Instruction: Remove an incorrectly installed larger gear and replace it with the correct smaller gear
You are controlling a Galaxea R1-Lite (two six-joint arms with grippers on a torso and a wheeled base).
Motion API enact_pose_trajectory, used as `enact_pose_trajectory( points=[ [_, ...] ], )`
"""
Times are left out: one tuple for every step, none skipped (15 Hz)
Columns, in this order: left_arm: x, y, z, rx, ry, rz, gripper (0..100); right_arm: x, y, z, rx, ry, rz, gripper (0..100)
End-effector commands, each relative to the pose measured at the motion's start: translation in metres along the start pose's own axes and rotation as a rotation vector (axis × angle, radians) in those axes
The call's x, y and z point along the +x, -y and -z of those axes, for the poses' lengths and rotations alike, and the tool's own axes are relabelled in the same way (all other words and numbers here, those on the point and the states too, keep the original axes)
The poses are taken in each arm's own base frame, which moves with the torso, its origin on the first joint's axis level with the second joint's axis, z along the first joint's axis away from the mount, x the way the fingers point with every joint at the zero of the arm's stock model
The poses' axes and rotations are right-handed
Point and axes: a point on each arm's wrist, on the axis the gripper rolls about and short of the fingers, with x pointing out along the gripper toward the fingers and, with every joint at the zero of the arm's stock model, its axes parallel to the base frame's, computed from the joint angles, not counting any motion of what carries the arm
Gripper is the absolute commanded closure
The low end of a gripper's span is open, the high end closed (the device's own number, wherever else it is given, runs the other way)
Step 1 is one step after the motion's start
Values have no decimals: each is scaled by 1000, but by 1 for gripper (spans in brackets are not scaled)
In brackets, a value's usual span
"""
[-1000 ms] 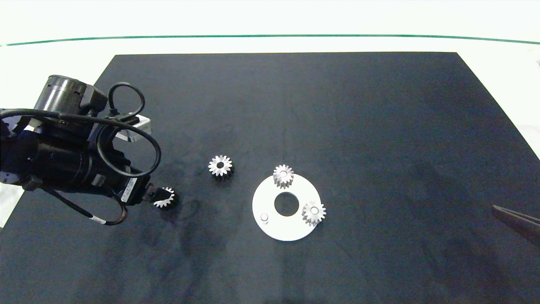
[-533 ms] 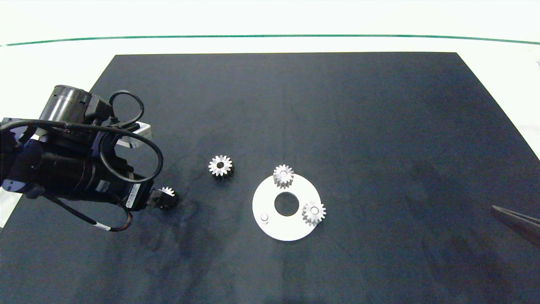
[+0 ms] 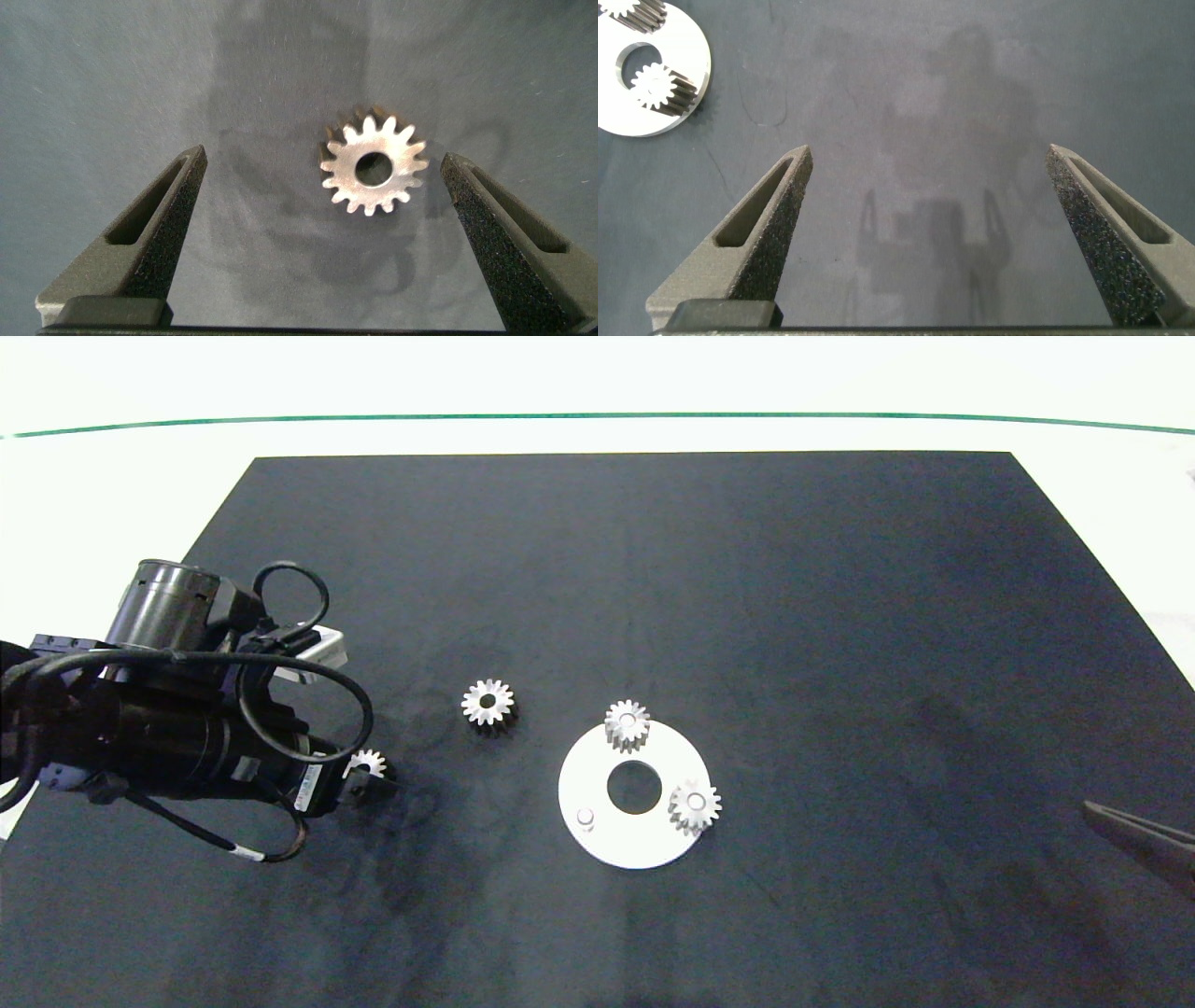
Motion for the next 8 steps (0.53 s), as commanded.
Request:
enact_pose_trajectory(
  points=[
    [5,1,4,1,-23,5,0,0,0,0,-1,0,-2,0],
    [5,1,4,2,-23,6,0,0,0,0,-1,0,-2,0],
    [5,1,3,2,-22,5,0,0,0,0,-1,0,-2,0],
    [5,1,3,4,-20,5,0,0,0,0,-1,0,-2,0],
    [6,2,2,5,-12,6,0,0,0,1,-1,0,-2,0],
    [8,1,1,3,-6,3,1,-1,0,1,-1,0,-2,0],
    [9,2,1,3,-9,5,2,-1,0,0,1,2,-2,0],
    [9,2,2,4,-10,6,4,-1,0,0,-1,3,-2,0]
  ],
)
